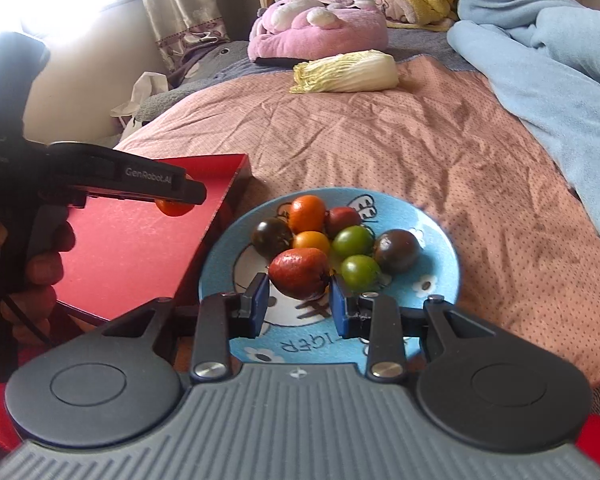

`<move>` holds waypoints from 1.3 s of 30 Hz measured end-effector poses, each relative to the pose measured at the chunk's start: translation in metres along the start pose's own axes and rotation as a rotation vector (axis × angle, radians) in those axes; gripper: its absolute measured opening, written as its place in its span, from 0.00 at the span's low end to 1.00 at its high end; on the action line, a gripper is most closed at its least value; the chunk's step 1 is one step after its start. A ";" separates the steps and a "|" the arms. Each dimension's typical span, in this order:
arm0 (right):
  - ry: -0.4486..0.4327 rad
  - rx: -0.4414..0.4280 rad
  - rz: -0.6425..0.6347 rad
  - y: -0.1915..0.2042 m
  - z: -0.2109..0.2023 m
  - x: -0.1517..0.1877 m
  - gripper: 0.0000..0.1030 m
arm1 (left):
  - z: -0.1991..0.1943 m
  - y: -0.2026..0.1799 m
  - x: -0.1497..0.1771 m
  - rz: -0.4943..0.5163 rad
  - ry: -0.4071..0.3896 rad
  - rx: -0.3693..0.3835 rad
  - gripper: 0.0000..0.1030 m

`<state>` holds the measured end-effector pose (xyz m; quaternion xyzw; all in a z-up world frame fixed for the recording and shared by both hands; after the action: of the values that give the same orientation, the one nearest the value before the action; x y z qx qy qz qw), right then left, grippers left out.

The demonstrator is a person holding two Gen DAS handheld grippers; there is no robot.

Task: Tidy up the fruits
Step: 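Lower the small red tomato onto the plate and open the right gripper, then lower the tangerine onto the plate and open the left gripper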

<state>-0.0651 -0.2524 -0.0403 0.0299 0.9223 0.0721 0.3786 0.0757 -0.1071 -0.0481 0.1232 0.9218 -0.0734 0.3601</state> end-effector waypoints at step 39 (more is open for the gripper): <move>-0.044 0.168 0.053 -0.036 -0.009 0.001 0.73 | 0.016 -0.064 0.052 0.113 0.098 0.138 0.39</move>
<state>-0.0720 -0.2887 -0.0400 0.0874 0.9154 0.0035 0.3929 0.0312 -0.1626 -0.0918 0.2028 0.9228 -0.1102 0.3085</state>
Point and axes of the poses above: each gripper's, at about its wrist camera, not at the fingertips, and z roughly the way its jaws point, y to its left, x to its underside, the point moved 4 cm from there along z, roughly the way its jaws point, and after that the axes turned 1 degree about -x, right-handed, at the moved point
